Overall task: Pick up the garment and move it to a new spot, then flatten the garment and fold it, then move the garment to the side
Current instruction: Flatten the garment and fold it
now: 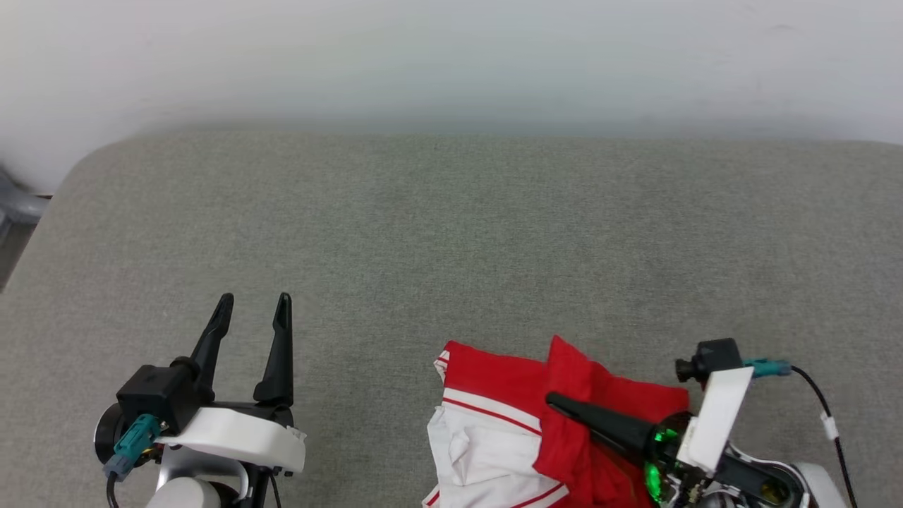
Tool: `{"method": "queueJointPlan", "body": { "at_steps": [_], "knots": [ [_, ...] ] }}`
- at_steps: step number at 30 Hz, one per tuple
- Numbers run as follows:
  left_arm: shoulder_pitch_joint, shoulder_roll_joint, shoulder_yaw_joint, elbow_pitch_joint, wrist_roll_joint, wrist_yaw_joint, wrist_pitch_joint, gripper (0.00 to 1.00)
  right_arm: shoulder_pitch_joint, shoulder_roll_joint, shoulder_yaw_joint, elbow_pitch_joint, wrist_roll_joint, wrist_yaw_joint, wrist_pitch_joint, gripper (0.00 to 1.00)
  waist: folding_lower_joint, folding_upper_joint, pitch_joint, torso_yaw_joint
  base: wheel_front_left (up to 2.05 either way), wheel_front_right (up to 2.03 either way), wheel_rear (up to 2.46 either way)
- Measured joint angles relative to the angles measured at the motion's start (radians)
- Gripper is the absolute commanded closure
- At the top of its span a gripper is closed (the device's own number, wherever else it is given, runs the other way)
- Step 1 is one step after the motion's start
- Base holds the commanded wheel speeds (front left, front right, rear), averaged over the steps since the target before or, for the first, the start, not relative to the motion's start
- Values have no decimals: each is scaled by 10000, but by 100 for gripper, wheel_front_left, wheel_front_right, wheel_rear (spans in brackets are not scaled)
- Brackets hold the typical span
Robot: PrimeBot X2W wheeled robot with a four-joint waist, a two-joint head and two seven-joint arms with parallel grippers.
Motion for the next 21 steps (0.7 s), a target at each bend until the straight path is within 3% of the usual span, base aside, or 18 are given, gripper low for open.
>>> {"method": "queueJointPlan", "body": {
  "at_steps": [6, 13, 15, 16, 21],
  "knots": [
    [-200, -111, -77, 140, -6, -65, -4, 0, -505, 2, 1509, 533, -42, 0, -1254, 100, 0, 0, 326, 450, 0, 0, 0],
    [-417, -313, -63, 347, 36, -169, -19, 0, -938, 4, 2370, 1724, -838, 0, -2466, 100, 0, 0, 747, 842, 0, 0, 0],
    [-435, -341, -35, 412, 42, -180, -27, 0, -1033, 12, 2499, 1906, -865, 0, -2690, 45, 0, 0, 823, 893, 0, 0, 0],
    [-442, -364, -19, 439, 48, -190, -29, 0, -1070, 13, 2569, 1960, -863, 0, -2773, 0, 0, 0, 840, 903, 0, 0, 0],
    [-449, -416, 77, 571, 144, -261, -31, 0, -1195, 42, 2754, 1866, -1007, 0, -3124, 0, 1, 0, 779, 788, 0, 0, 0]
  ]
}}
